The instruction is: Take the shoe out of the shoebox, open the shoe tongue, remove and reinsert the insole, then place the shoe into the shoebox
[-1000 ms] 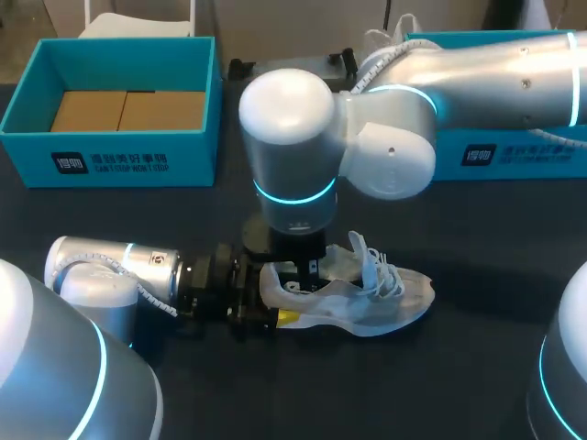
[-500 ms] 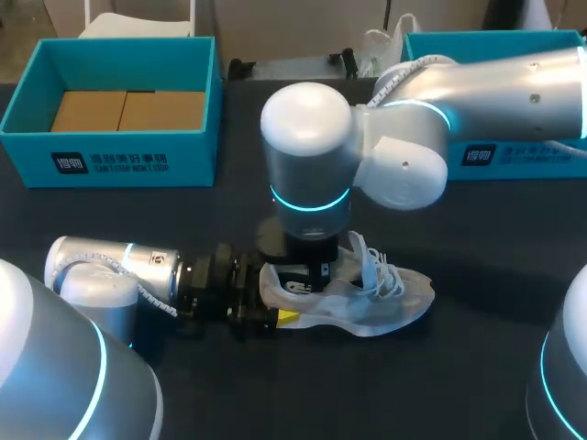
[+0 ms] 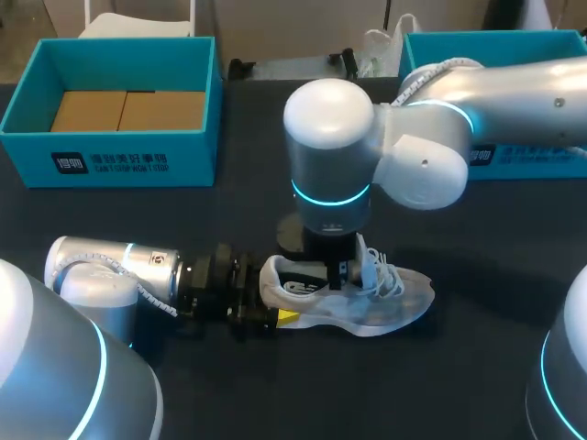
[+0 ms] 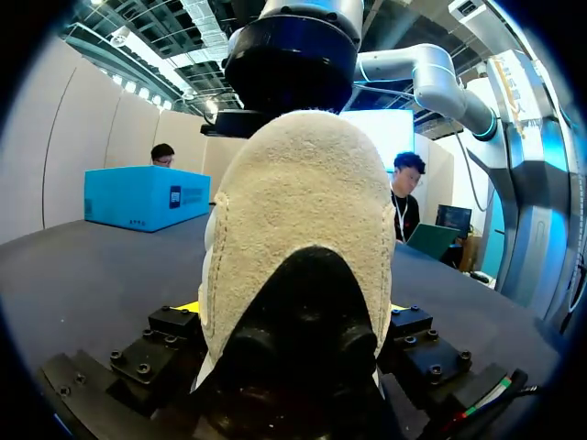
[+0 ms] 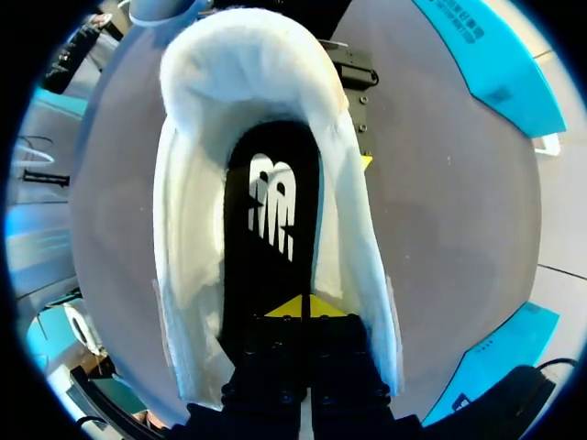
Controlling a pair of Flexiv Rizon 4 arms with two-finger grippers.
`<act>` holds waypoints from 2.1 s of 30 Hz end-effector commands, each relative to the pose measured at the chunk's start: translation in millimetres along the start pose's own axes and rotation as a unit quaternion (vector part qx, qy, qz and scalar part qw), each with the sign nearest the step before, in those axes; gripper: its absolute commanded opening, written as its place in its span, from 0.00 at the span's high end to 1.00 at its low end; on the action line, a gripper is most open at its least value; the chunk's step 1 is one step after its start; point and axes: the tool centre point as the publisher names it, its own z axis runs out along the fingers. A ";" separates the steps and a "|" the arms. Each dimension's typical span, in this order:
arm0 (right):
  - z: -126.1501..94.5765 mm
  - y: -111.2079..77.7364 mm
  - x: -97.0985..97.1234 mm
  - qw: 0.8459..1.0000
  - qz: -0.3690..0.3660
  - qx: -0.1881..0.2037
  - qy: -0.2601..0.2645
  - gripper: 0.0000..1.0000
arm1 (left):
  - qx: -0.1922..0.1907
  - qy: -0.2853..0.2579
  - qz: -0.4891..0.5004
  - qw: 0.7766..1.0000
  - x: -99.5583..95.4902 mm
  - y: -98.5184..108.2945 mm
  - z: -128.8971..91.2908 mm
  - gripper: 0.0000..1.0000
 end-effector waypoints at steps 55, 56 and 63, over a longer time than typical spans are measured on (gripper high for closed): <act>4.3 -12.9 51.5 0.989 0.011 -0.023 0.148 1.00 | 0.000 -0.002 0.000 1.000 1.1 0.1 0.4 1.00; -2.2 -13.9 52.7 0.990 0.009 -0.030 0.140 1.00 | 0.000 -0.002 0.000 1.000 1.1 0.1 0.4 1.00; -30.5 -19.2 54.5 0.992 0.000 -0.063 0.106 1.00 | 0.000 -0.002 0.000 1.000 1.1 0.1 0.4 1.00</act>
